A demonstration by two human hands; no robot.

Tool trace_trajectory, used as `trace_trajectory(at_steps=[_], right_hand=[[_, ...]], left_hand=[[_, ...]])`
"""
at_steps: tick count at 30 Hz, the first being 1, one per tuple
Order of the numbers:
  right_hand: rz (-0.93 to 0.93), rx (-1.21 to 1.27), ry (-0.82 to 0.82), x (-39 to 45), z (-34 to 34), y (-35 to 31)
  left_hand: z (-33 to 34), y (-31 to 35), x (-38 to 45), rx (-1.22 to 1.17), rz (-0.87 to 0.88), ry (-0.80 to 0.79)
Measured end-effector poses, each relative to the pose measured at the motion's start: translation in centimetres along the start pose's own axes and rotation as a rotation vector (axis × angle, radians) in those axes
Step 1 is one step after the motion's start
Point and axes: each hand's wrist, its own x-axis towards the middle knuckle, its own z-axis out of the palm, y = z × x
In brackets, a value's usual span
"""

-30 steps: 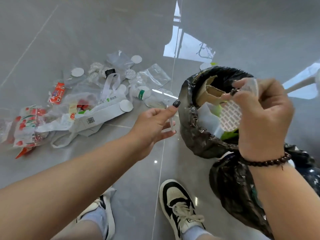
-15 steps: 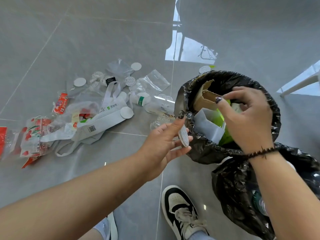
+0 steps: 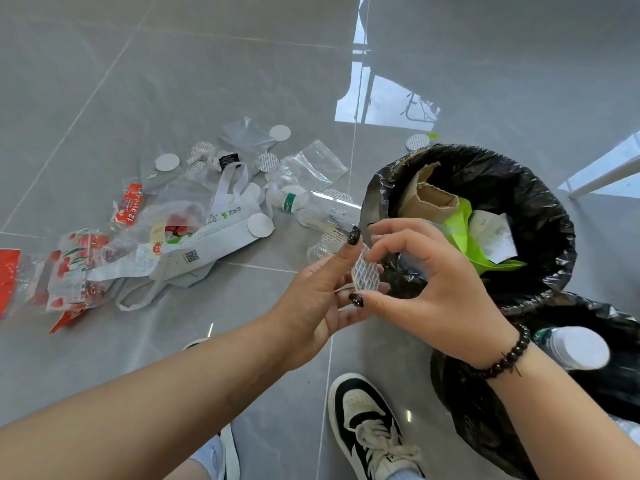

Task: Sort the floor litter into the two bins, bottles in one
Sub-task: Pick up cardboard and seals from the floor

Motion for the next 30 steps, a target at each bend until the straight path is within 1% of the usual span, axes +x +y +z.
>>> trace_trajectory(at_steps=[2, 5, 12, 16, 17, 19, 22, 24, 27, 30], right_hand=[[0.022, 0.051, -0.026, 0.0, 0.1, 0.1], [0.027, 0.122, -0.015, -0.1, 0.3, 0.3], [0.095, 0.260, 0.027, -0.4, -0.3, 0.8], [0.045, 0.164, 0.028, -0.4, 0.0, 0.9], [0.029, 0.156, 0.048, -0.3, -0.3, 0.9], [0.021, 0.144, 0.143, 0.0, -1.6, 1.1], [0.114, 0.146, 0.319, 0.8, -4.5, 2.6], [0.179, 0.066, 0.351, 1.2, -5.7, 4.1], [0.222, -0.062, 0.350, 1.0, -6.1, 5.7], [0.183, 0.007, 0.423, 0.7, -6.2, 6.3]], left_hand=[[-0.1, -0.1, -0.1, 0.017, -0.015, -0.038], [-0.2, -0.4, -0.1, 0.016, -0.029, -0.056], [-0.5, -0.6, 0.3, -0.025, -0.042, -0.024], [-0.5, -0.8, 0.4, -0.017, -0.046, 0.009], [-0.4, -0.8, 0.5, -0.010, -0.049, 0.021], [-0.3, -0.8, 0.7, -0.024, -0.057, 0.045], [-0.4, -0.8, 0.9, -0.061, -0.067, 0.076], [-0.4, -1.0, 0.9, -0.073, -0.074, 0.087], [-0.1, -1.2, 1.0, -0.082, -0.083, 0.089], [0.1, -1.2, 1.1, -0.072, -0.087, 0.088]])
